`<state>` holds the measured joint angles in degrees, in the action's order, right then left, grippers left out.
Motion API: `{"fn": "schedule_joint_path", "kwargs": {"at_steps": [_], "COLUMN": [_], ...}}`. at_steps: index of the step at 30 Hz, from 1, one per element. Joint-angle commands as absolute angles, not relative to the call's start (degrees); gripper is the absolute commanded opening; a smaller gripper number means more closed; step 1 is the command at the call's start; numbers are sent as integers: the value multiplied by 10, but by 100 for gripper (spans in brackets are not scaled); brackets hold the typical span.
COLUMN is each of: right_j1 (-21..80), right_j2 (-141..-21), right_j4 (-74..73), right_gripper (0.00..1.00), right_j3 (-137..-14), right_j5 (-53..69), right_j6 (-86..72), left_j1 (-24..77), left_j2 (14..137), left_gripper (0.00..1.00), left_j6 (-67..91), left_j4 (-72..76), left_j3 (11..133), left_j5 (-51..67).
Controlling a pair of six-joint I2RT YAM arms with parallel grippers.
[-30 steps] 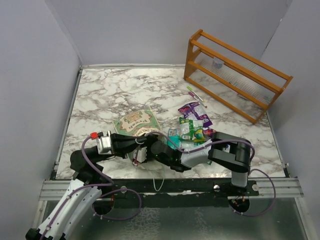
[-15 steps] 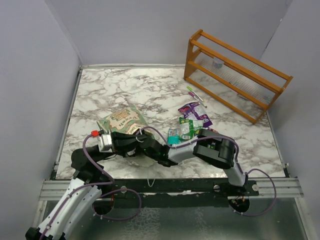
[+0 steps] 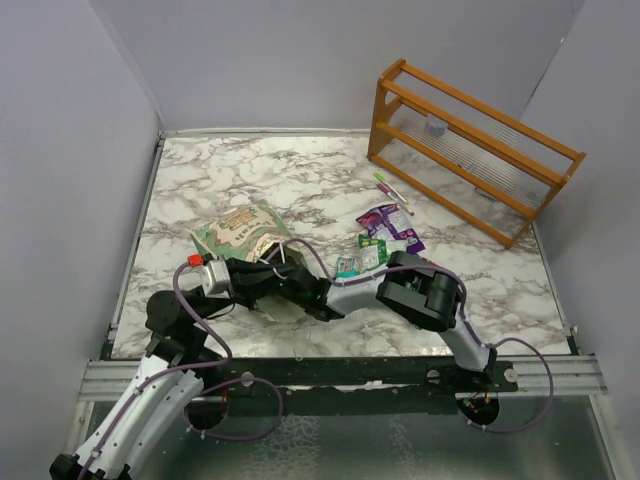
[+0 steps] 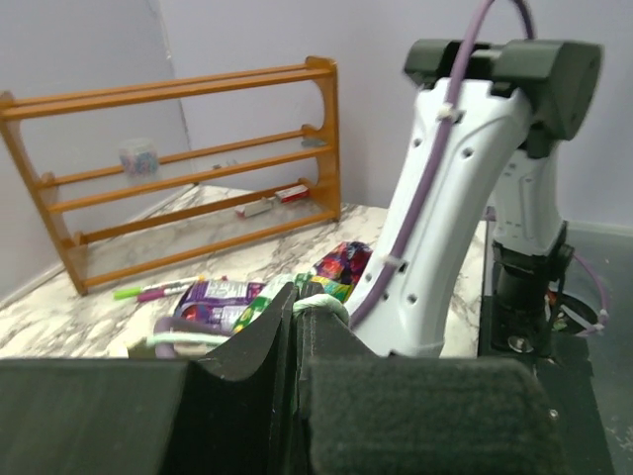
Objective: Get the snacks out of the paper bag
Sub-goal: Take out the snack from the paper bag.
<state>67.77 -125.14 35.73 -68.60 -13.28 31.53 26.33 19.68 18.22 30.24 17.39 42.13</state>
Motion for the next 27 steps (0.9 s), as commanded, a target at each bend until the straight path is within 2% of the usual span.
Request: {"fn": "schedule_joint_path", "kwargs": {"at_steps": [1, 8, 27], "right_j1": [666, 667, 667], "right_j2": [-1161, -1067, -858], "right_j4": [320, 256, 157], "right_gripper": [2, 1, 2], "right_j3": [-676, -599, -466], "right_j5": [-142, -94, -83], "right_j6": [284, 243, 249], "left_j1": [269, 265, 256], "left_j2": [196, 192, 211], "left_gripper": [0, 0, 0], "left_j6": [133, 100, 106], "left_j4": [215, 186, 196], "left_j3": [212, 215, 215], "left_j5": [375, 315, 343]}}
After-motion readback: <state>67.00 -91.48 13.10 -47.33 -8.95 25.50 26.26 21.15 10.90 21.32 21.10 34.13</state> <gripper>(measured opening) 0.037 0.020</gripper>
